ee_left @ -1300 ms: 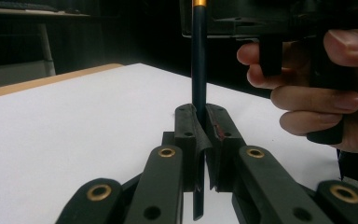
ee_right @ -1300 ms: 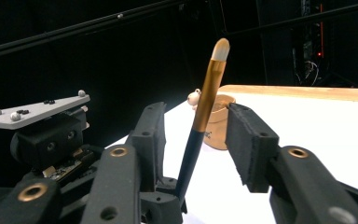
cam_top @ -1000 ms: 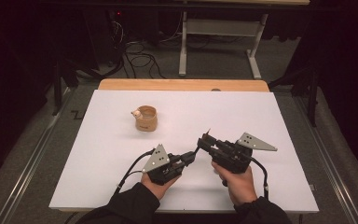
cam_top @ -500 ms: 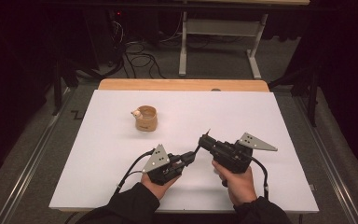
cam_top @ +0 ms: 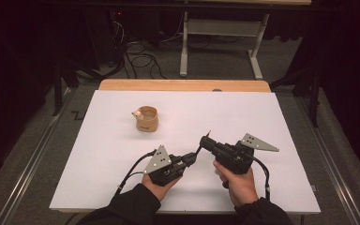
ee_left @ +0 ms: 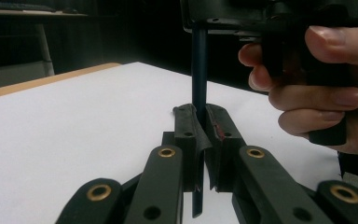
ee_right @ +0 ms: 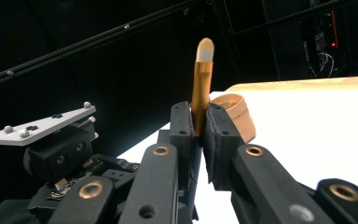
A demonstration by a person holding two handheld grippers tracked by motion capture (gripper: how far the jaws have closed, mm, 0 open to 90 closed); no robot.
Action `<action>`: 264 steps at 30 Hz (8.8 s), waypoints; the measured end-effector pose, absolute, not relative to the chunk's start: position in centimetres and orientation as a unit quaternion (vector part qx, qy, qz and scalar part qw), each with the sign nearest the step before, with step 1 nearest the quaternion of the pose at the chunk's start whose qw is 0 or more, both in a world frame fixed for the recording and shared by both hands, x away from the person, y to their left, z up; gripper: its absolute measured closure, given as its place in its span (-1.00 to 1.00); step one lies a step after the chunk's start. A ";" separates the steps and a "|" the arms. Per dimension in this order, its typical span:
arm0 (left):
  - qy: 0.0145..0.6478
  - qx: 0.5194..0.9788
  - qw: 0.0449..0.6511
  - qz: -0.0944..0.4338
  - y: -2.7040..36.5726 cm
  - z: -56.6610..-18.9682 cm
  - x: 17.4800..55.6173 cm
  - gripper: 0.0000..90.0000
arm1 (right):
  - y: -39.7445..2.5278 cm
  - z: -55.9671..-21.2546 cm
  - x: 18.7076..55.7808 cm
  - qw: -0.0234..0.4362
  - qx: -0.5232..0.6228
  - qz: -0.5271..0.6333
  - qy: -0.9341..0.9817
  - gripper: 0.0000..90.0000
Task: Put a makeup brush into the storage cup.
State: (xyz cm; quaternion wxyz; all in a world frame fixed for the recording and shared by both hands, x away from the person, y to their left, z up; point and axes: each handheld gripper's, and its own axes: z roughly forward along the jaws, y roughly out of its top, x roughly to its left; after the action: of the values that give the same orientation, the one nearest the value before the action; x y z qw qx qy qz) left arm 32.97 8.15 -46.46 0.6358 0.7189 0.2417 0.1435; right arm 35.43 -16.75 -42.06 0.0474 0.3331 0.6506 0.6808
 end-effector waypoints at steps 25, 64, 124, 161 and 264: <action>0.261 0.734 0.610 0.147 8.2 -46.1 33.3 0.32 | -15.0 -41.8 34.3 0.143 0.287 0.611 0.724 0.90; 0.254 0.744 0.602 0.139 8.3 -46.3 33.3 0.84 | -13.5 -42.5 33.8 0.159 0.265 0.571 0.760 0.89; 0.306 0.717 0.604 0.165 12.8 -45.1 34.7 0.85 | -22.8 -42.5 34.5 0.224 0.328 0.557 0.729 -0.76; 0.401 0.657 0.593 0.236 20.9 -44.2 36.9 0.85 | -22.9 -43.5 35.2 0.228 0.340 0.538 0.737 -0.98; 0.472 0.626 0.548 0.292 20.5 -39.5 46.8 0.86 | -23.5 -43.5 35.3 0.219 0.347 0.543 0.732 -0.97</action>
State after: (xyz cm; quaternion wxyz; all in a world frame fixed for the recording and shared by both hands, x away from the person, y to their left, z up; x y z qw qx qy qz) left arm 46.82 20.46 -39.48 0.5484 0.6259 0.4715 0.2918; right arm 35.28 -23.46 -43.53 0.2193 0.3470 0.7323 0.5434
